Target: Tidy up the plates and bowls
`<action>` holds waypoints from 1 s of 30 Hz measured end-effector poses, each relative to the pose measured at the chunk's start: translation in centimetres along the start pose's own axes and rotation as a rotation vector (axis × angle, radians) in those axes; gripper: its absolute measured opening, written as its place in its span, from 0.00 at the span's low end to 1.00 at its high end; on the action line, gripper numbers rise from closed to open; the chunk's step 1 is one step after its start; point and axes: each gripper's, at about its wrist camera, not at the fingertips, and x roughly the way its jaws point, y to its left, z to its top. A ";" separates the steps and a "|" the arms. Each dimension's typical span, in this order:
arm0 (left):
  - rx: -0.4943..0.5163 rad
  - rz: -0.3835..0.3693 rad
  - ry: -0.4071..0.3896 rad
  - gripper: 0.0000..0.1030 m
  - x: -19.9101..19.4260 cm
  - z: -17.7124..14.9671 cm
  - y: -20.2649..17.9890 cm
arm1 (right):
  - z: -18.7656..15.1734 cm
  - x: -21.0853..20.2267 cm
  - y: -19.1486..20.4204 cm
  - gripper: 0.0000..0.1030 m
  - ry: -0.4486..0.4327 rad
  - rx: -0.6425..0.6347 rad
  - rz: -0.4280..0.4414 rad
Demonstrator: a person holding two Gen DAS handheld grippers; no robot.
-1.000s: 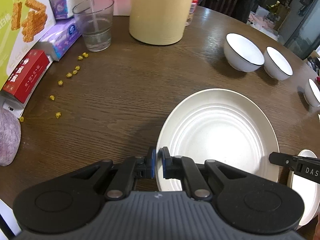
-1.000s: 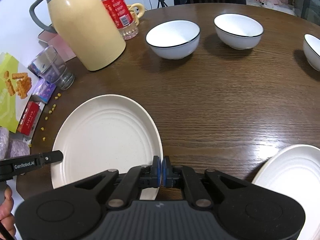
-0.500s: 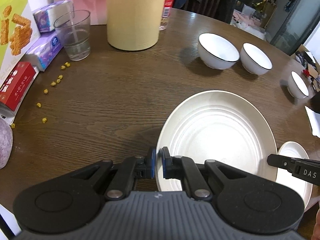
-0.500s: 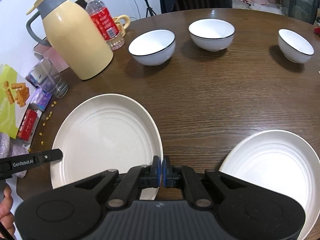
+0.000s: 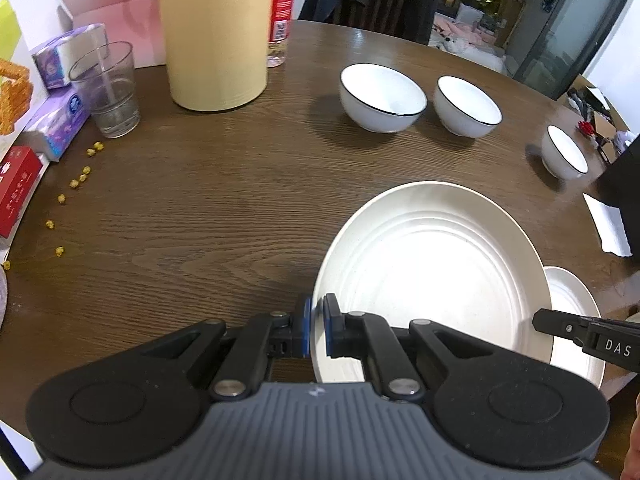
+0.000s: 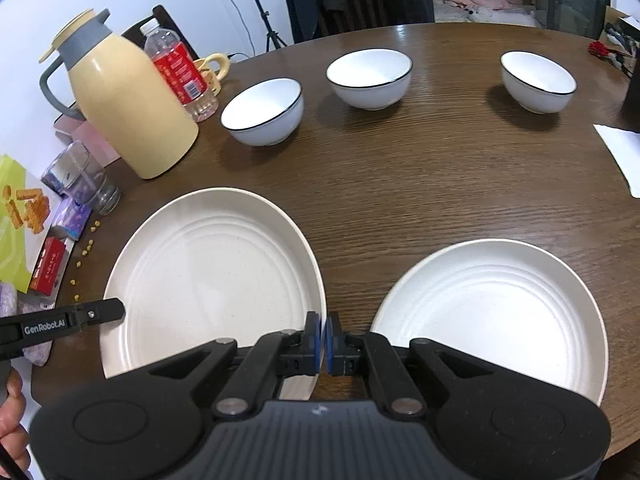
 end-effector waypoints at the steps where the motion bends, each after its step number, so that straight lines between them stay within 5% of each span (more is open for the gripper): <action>1: 0.004 -0.002 0.000 0.07 0.0 0.0 -0.3 | -0.1 -0.2 -0.2 0.03 -0.003 0.004 -0.002; 30: 0.136 -0.059 0.017 0.07 0.2 -1.2 -8.7 | -2.7 -4.6 -7.7 0.03 -0.056 0.128 -0.063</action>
